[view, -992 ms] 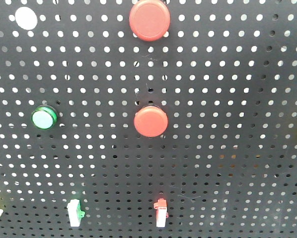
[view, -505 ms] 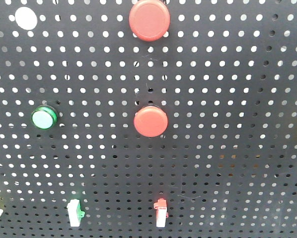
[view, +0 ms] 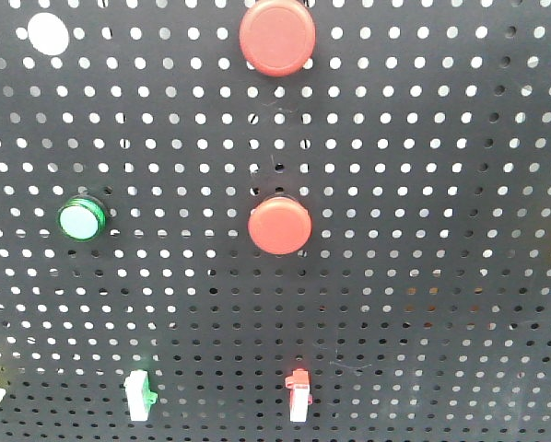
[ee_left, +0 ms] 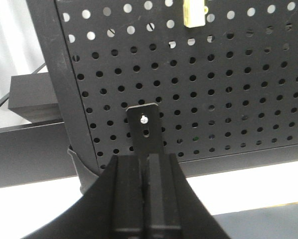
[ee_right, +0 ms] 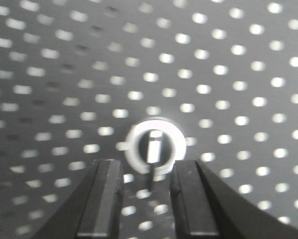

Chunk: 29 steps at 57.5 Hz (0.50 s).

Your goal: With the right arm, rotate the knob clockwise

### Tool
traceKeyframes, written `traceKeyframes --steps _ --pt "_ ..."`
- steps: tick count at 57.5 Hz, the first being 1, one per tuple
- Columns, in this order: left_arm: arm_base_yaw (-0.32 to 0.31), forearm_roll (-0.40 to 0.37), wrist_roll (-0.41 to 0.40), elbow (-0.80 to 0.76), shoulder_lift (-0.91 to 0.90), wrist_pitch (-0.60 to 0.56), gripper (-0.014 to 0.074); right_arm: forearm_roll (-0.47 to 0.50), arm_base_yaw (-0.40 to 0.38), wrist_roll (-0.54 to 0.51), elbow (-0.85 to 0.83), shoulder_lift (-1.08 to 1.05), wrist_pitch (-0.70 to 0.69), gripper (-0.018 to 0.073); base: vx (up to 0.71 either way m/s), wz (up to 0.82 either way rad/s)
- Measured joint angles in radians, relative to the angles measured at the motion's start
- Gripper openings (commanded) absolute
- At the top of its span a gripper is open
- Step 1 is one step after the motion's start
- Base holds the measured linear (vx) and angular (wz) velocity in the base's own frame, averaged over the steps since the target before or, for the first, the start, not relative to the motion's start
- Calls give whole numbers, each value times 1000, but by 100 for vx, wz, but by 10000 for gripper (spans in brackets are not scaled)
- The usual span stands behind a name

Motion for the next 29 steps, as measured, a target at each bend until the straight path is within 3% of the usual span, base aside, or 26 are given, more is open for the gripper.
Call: traceKeyframes --steps 11,29 --pt "0 0 0 0 0 0 -6 -78 0 88 0 22 -4 242 0 0" --pt "0 0 0 0 0 0 -6 -104 0 102 0 51 -8 176 0 0"
